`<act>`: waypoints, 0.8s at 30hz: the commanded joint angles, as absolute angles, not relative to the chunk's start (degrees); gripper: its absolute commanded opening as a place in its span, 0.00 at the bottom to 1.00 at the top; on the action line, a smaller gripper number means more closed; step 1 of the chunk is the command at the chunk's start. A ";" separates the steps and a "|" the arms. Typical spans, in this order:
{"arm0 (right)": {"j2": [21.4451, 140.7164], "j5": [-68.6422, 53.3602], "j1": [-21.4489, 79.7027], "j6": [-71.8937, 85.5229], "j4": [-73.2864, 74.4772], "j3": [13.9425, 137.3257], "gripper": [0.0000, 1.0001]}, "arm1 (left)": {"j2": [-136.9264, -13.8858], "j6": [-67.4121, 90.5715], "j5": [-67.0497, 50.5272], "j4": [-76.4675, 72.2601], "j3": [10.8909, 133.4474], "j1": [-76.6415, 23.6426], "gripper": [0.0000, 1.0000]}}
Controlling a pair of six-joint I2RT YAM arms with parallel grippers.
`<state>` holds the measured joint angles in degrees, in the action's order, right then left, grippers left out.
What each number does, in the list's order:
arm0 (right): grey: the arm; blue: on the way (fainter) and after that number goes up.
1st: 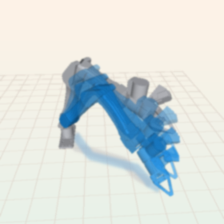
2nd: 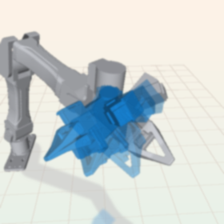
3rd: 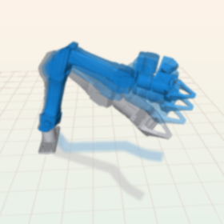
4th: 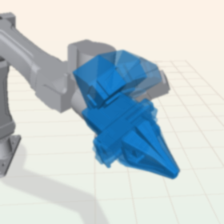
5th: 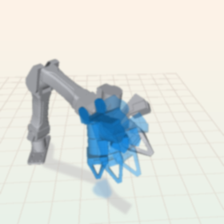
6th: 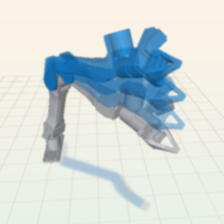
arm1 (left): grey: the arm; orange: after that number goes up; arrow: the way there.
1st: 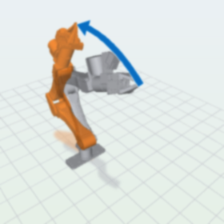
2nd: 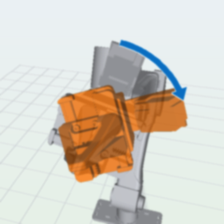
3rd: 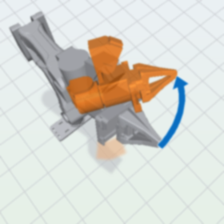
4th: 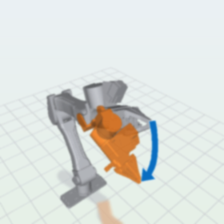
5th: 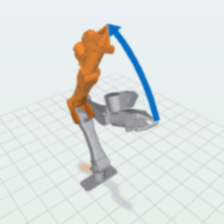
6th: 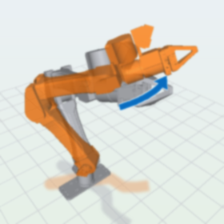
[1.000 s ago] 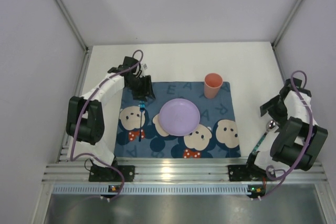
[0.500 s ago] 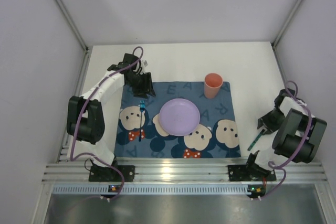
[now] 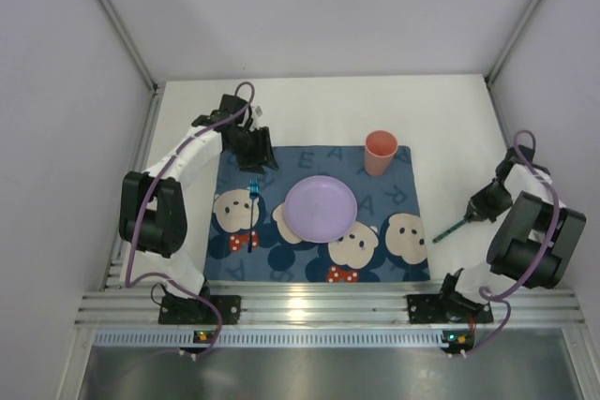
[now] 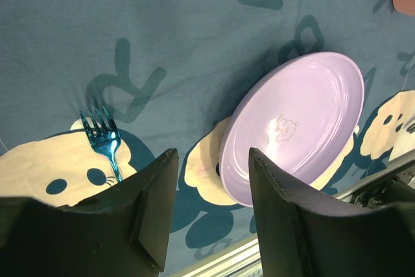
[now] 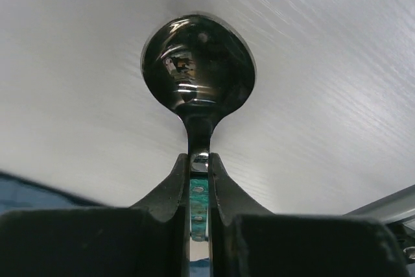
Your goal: Set the dinner table for one person
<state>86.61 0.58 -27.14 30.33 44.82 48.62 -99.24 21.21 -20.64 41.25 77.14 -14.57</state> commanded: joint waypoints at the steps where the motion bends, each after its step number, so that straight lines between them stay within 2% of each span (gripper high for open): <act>1: 80.79 -2.29 -25.41 29.01 42.00 57.73 0.00 | -96.95 23.20 -19.86 37.45 78.05 -14.68 0.53; 7: 77.70 -4.02 -17.42 27.25 49.82 70.30 0.00 | -94.22 24.61 -19.51 34.02 74.19 -14.68 0.53; 12: 78.75 -10.45 -3.71 25.32 51.24 73.91 0.00 | -92.81 26.01 -19.34 31.03 71.11 -14.68 0.53; 17: 79.19 -9.58 9.20 22.07 53.17 71.38 0.00 | -91.67 26.98 -20.04 29.45 69.52 -14.68 0.52; 24: 79.45 -5.11 15.64 19.42 54.75 64.96 0.00 | -90.00 26.81 -20.13 29.35 67.77 -14.68 0.52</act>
<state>79.79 -8.05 14.50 21.30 52.42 66.19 -93.34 26.50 -19.70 32.40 68.77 -14.57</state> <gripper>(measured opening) 0.058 0.523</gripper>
